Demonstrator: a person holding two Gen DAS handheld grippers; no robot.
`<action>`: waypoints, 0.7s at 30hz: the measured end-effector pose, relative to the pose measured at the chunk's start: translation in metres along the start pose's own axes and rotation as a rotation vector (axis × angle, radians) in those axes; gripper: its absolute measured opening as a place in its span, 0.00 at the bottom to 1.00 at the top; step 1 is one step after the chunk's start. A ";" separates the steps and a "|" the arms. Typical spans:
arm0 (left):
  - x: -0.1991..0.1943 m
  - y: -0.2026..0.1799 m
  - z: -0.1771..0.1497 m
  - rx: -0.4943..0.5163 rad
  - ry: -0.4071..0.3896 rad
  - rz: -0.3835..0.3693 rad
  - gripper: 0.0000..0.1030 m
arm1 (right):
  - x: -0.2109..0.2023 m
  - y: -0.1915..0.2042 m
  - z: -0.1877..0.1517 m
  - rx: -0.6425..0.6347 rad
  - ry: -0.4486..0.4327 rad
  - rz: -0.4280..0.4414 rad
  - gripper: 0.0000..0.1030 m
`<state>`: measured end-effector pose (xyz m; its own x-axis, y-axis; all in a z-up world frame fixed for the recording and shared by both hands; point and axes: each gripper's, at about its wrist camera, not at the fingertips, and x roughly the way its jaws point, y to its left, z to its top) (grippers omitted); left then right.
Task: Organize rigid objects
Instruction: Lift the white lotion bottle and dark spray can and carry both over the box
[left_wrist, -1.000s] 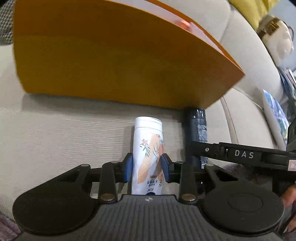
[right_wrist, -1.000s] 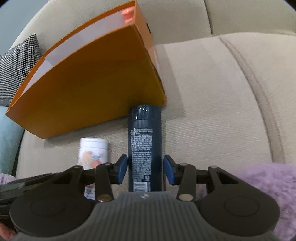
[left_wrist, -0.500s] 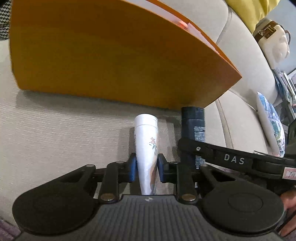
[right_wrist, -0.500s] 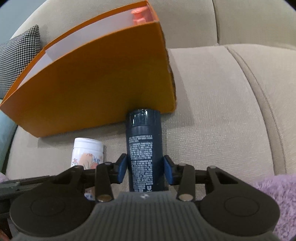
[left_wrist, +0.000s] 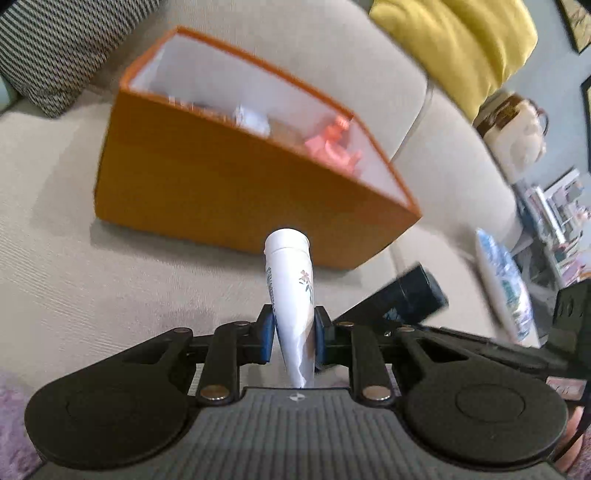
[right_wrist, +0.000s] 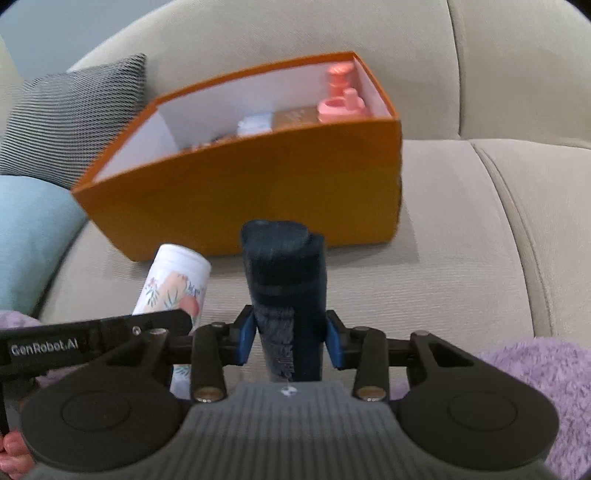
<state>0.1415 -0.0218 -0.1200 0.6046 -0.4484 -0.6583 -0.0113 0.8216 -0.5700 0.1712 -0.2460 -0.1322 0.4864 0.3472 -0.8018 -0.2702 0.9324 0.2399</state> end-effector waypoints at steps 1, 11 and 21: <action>-0.008 0.000 0.002 0.002 -0.016 -0.008 0.23 | -0.005 0.004 0.001 -0.009 -0.005 0.004 0.38; -0.069 -0.027 0.041 0.053 -0.208 -0.087 0.23 | -0.061 0.032 0.043 -0.071 -0.138 0.089 0.37; -0.077 -0.041 0.120 0.165 -0.299 -0.068 0.23 | -0.090 0.047 0.120 -0.193 -0.284 0.090 0.37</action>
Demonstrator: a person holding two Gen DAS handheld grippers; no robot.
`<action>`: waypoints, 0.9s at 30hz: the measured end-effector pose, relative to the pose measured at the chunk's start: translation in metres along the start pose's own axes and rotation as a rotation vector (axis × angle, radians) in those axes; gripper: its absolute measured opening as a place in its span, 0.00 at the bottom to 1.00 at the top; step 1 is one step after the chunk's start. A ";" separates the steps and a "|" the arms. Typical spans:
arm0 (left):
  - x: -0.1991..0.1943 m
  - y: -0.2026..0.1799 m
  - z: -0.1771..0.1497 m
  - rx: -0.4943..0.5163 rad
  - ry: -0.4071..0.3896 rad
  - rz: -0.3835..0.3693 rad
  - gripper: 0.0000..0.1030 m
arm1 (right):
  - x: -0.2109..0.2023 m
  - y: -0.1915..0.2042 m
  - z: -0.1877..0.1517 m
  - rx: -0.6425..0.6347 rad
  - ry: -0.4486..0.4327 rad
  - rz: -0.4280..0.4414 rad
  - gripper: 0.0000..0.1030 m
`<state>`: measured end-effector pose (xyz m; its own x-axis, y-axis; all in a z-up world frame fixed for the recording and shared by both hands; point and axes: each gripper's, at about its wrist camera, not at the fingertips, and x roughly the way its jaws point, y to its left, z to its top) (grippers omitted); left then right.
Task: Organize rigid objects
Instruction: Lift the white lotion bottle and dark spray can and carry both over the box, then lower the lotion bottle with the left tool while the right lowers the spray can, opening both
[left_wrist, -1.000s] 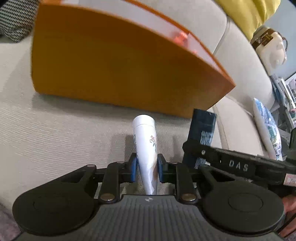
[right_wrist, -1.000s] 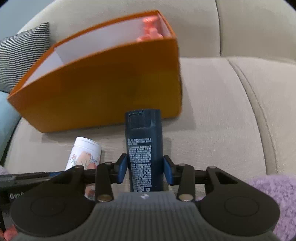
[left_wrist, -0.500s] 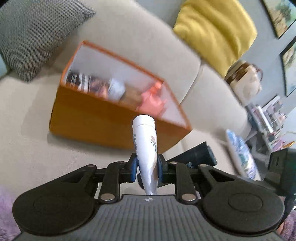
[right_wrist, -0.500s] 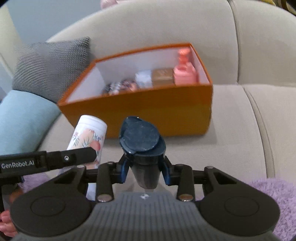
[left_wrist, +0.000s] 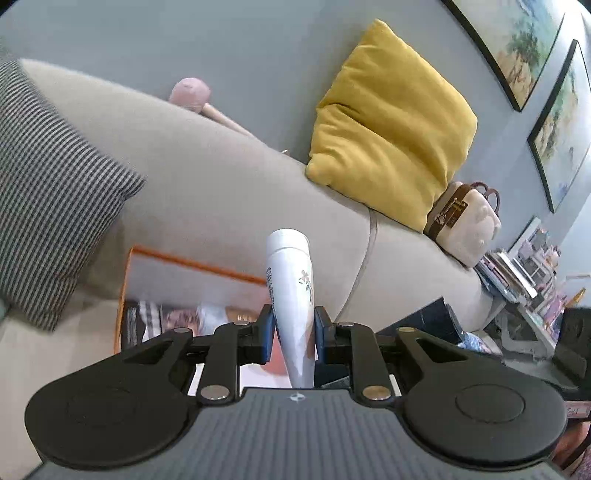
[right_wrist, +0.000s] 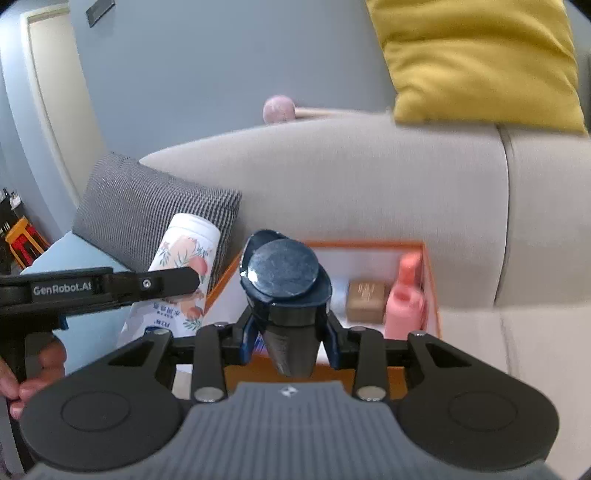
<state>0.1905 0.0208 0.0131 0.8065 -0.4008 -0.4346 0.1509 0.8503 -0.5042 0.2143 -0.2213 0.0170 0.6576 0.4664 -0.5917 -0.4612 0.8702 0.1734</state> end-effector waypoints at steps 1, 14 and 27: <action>0.005 0.001 0.003 0.006 0.007 0.000 0.23 | 0.005 0.000 0.008 -0.026 0.004 -0.021 0.37; 0.101 0.027 -0.030 0.014 0.254 0.069 0.24 | 0.105 -0.037 0.000 -0.047 0.278 -0.108 0.37; 0.149 0.049 -0.050 -0.086 0.451 0.119 0.22 | 0.169 -0.049 -0.019 0.014 0.509 -0.100 0.37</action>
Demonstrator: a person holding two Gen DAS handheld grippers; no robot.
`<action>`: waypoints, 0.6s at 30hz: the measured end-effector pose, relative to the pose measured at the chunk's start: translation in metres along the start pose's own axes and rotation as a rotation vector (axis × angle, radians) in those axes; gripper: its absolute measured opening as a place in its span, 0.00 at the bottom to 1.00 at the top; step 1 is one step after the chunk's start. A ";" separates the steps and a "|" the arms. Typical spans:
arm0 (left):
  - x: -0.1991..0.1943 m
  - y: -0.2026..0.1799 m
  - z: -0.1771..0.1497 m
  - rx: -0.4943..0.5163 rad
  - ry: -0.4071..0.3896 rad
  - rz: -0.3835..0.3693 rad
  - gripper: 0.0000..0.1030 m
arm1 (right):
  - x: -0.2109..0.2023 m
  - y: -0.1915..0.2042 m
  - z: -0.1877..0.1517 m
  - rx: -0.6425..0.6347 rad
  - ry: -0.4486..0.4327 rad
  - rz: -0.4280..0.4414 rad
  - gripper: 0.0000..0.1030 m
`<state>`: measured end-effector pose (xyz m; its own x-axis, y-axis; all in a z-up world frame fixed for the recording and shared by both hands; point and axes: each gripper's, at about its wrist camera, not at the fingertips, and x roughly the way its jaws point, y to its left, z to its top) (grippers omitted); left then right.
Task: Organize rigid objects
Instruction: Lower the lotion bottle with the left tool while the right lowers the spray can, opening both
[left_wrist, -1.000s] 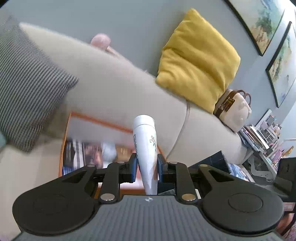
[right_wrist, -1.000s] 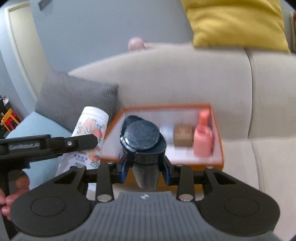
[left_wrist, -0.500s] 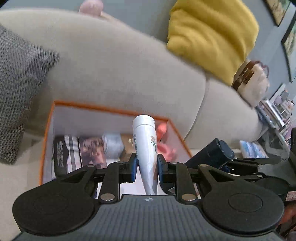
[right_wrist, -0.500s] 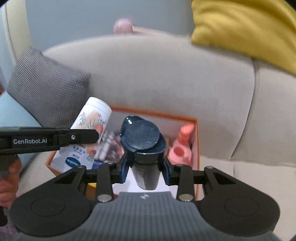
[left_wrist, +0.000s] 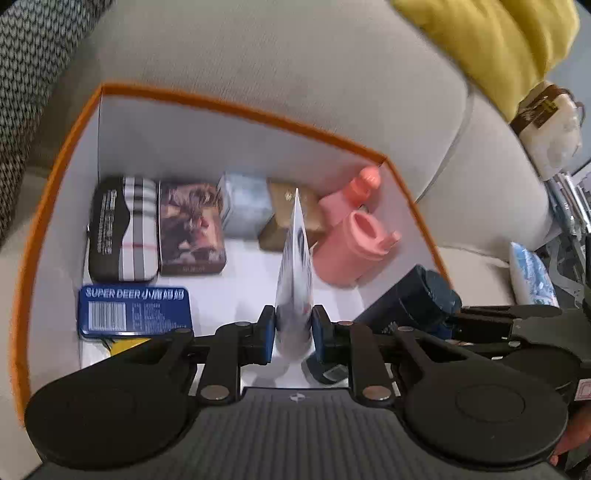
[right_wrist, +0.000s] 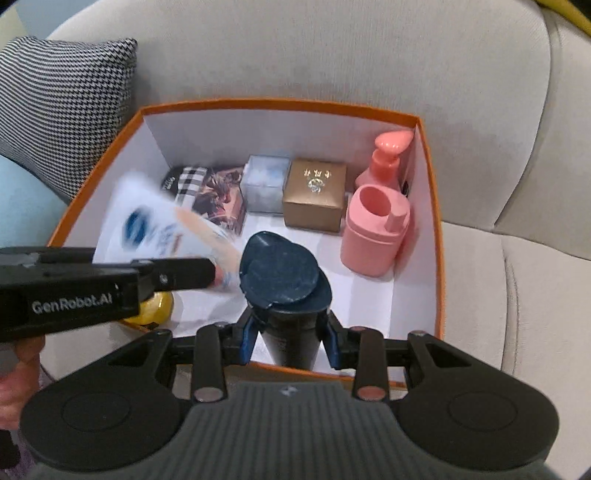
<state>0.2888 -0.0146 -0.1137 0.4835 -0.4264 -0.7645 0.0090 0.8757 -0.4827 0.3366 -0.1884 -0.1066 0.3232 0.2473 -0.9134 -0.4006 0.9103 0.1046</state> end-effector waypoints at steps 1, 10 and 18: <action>0.004 0.002 0.001 -0.013 0.017 0.000 0.21 | 0.004 -0.001 0.003 0.003 0.009 0.001 0.37; 0.029 0.025 0.013 -0.089 0.136 -0.014 0.21 | 0.026 0.003 0.025 -0.032 0.040 -0.011 0.36; 0.033 0.038 0.021 -0.123 0.181 -0.045 0.22 | 0.050 -0.004 0.043 0.002 0.104 0.027 0.36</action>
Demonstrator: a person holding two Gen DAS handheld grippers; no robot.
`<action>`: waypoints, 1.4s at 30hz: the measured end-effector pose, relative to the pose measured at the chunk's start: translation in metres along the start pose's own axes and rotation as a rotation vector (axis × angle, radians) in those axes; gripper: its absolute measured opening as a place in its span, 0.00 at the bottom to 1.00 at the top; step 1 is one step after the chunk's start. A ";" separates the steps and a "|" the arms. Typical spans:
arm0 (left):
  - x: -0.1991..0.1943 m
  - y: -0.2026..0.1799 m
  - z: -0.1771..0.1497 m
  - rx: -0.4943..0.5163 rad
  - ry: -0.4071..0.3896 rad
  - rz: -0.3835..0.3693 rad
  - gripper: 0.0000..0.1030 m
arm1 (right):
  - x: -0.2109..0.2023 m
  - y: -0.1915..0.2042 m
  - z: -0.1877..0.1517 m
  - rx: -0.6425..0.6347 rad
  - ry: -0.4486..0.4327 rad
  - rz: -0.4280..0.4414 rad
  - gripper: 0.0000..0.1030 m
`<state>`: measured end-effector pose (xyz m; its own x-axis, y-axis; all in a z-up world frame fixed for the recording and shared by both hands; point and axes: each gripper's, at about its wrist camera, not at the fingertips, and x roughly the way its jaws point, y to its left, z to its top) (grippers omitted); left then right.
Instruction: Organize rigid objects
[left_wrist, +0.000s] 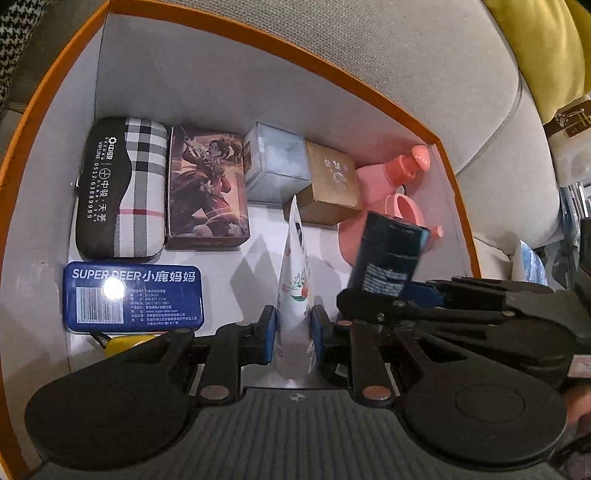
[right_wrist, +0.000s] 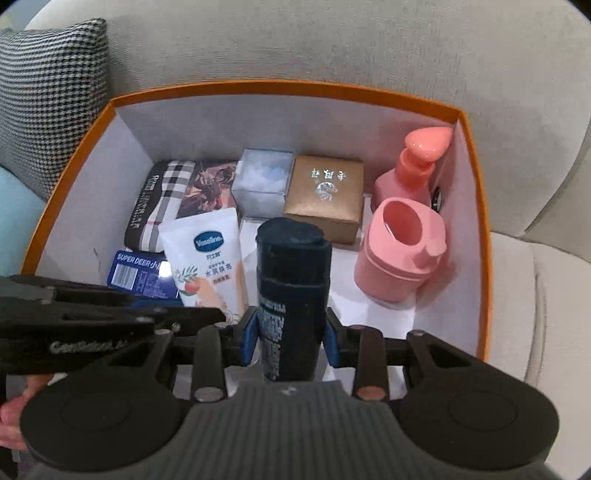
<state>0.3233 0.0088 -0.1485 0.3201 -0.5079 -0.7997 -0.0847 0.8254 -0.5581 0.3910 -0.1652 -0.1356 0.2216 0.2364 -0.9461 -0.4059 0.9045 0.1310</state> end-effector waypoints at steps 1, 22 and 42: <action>0.001 0.001 0.002 -0.009 0.011 -0.002 0.22 | 0.002 -0.002 0.001 0.004 0.007 0.002 0.36; 0.025 -0.010 0.027 0.056 0.136 0.064 0.39 | 0.023 -0.023 0.002 0.033 0.129 0.035 0.37; -0.105 -0.074 -0.039 0.345 -0.446 0.275 0.66 | -0.090 0.011 -0.037 -0.123 -0.206 -0.071 0.58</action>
<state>0.2589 -0.0088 -0.0314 0.6991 -0.1751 -0.6932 0.0653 0.9811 -0.1819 0.3335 -0.1894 -0.0595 0.4242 0.2521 -0.8698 -0.4847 0.8745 0.0171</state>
